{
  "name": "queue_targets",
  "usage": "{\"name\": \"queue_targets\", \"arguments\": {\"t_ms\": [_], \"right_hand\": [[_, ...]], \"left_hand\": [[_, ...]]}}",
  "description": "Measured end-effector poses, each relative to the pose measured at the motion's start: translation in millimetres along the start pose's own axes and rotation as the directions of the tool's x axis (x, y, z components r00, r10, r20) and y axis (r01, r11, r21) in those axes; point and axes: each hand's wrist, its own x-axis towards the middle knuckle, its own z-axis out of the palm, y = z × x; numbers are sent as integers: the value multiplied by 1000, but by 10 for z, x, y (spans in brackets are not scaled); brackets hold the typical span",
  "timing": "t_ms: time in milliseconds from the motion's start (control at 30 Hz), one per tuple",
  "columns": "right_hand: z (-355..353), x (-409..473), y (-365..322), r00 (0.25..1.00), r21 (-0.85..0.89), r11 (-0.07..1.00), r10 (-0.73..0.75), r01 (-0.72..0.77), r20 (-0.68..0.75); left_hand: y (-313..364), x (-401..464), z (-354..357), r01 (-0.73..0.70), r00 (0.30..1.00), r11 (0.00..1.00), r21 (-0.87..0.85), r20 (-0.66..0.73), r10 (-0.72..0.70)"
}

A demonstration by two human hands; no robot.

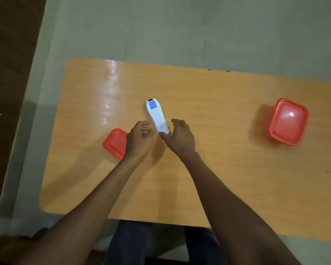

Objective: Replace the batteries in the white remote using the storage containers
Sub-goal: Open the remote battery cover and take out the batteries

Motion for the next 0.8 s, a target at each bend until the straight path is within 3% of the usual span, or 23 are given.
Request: {"name": "queue_targets", "arguments": {"t_ms": [133, 300, 467, 733, 800], "right_hand": [[308, 252, -27, 988, -178, 979, -116, 96, -105], [394, 156, 135, 954, 16, 993, -108, 117, -279], [61, -453, 486, 937, 155, 976, -91, 151, -338], [-123, -1147, 1275, 940, 221, 960, -91, 171, -330], [-60, -1140, 1430, 940, 303, 938, -60, 168, -335]], "left_hand": [[-188, 234, 80, -12, 996, 997, -76, -92, 5], [-258, 209, 241, 27, 997, 978, -205, -67, -42], [-159, -158, 591, 197, 980, 873, -446, 106, -167], [-437, -714, 1163, 145, 961, 863, -484, 276, -7], [-560, -669, 1267, 145, 951, 848, -509, 309, 23]]}}
